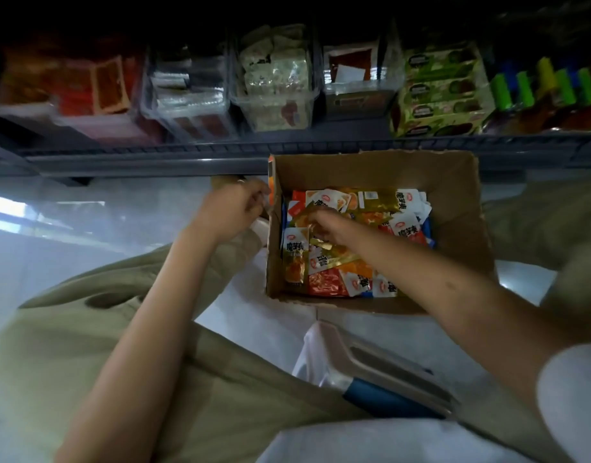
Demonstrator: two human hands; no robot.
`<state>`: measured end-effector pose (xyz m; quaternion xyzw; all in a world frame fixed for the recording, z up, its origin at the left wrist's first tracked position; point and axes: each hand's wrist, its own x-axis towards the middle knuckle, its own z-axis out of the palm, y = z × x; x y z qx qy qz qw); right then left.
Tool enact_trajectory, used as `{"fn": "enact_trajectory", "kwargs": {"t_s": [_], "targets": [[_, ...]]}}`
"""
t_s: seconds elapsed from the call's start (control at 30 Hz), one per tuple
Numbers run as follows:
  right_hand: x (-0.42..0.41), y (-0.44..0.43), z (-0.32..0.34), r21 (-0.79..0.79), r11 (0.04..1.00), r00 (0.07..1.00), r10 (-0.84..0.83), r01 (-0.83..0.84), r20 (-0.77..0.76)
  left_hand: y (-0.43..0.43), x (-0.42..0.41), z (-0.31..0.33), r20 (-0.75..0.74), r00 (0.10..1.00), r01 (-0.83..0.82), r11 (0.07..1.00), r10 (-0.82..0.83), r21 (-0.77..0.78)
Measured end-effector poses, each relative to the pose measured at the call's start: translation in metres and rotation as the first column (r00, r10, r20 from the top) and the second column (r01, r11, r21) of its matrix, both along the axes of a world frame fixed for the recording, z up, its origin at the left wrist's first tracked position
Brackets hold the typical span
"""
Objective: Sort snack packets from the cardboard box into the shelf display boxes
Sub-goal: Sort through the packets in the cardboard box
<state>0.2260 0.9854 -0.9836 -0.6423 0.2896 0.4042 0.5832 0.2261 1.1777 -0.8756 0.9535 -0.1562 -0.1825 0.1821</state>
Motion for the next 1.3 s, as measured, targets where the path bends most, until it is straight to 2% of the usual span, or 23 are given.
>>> {"fn": "enact_trajectory", "kwargs": {"t_s": [0.07, 0.13, 0.2, 0.27, 0.33, 0.37, 0.43, 0.5, 0.57, 0.67, 0.8, 0.93, 1.03, 1.13, 1.2, 1.27, 1.3], "targets": [[0.009, 0.008, -0.009, -0.02, 0.991, 0.99, -0.135, 0.134, -0.042, 0.002, -0.002, -0.003, 0.031, 0.999, 0.024, 1.0, -0.025, 0.017], [0.018, 0.011, -0.042, -0.151, 0.977, 0.986, -0.157, 0.148, -0.05, 0.004, -0.005, -0.004, 0.048, 0.998, 0.028, 0.999, -0.03, 0.037], [0.021, 0.008, -0.06, -0.315, 0.949, 0.999, -0.027, 0.018, -0.025, 0.006, -0.007, -0.006, 0.044, 0.999, 0.026, 0.998, -0.028, 0.049], [0.017, 0.01, -0.038, -0.373, 0.924, 0.996, 0.093, -0.081, 0.014, 0.008, -0.007, -0.007, 0.036, 0.999, 0.027, 0.998, -0.028, 0.048], [0.017, 0.009, -0.023, -0.271, 0.955, 0.991, 0.131, -0.118, 0.029, 0.006, -0.006, -0.006, 0.034, 0.999, 0.04, 0.999, -0.041, 0.026], [0.017, 0.007, -0.023, -0.202, 0.976, 0.996, 0.083, -0.076, 0.027, 0.004, -0.006, -0.005, 0.041, 0.998, 0.044, 0.999, -0.044, 0.012], [0.021, 0.005, -0.026, -0.163, 0.982, 0.995, -0.098, 0.095, -0.008, 0.002, -0.004, -0.003, 0.062, 0.997, 0.049, 0.999, -0.049, 0.002], [0.022, 0.002, -0.027, -0.192, 0.936, 0.953, -0.301, 0.293, -0.013, 0.003, -0.002, -0.002, 0.068, 0.997, 0.046, 0.999, -0.047, 0.01], [0.022, -0.005, -0.028, -0.225, 0.862, 0.891, -0.445, 0.454, 0.091, 0.005, -0.001, -0.001, 0.057, 0.998, 0.034, 0.999, -0.035, 0.017], [0.012, -0.016, -0.016, -0.224, 0.782, 0.809, -0.53, 0.582, 0.253, 0.003, -0.002, -0.003, 0.041, 0.999, 0.005, 1.0, -0.004, -0.027], [-0.004, -0.024, 0.018, -0.033, 0.782, 0.742, -0.576, 0.623, 0.344, -0.009, -0.006, -0.013, -0.114, 0.993, -0.056, 0.972, 0.031, -0.227], [-0.034, -0.031, 0.047, 0.228, 0.853, 0.798, -0.521, 0.47, 0.303, -0.034, -0.017, -0.02, -0.216, 0.976, -0.087, 0.933, 0.01, -0.349], [-0.051, -0.021, 0.057, 0.4, 0.85, 0.839, -0.468, 0.342, 0.278, -0.047, -0.024, -0.018, -0.337, 0.941, -0.15, 0.881, -0.011, -0.448], [-0.046, -0.013, 0.055, 0.481, 0.833, 0.871, -0.426, 0.273, 0.244, -0.043, -0.019, -0.017, -0.298, 0.951, -0.226, 0.853, 0.087, -0.47], [-0.039, -0.01, 0.048, 0.365, 0.907, 0.906, -0.32, 0.209, 0.276, -0.035, -0.011, -0.015, -0.235, 0.935, -0.345, 0.833, 0.265, -0.432], [-0.033, -0.009, 0.031, 0.057, 0.998, 0.946, -0.036, 0.018, 0.322, -0.023, -0.004, -0.013, -0.16, 0.898, -0.438, 0.795, 0.411, -0.42], [-0.032, -0.007, 0.02, -0.093, 0.987, 0.943, 0.155, -0.133, 0.296, -0.017, -0.001, -0.012, -0.11, 0.884, -0.455, 0.784, 0.454, -0.422]]}}
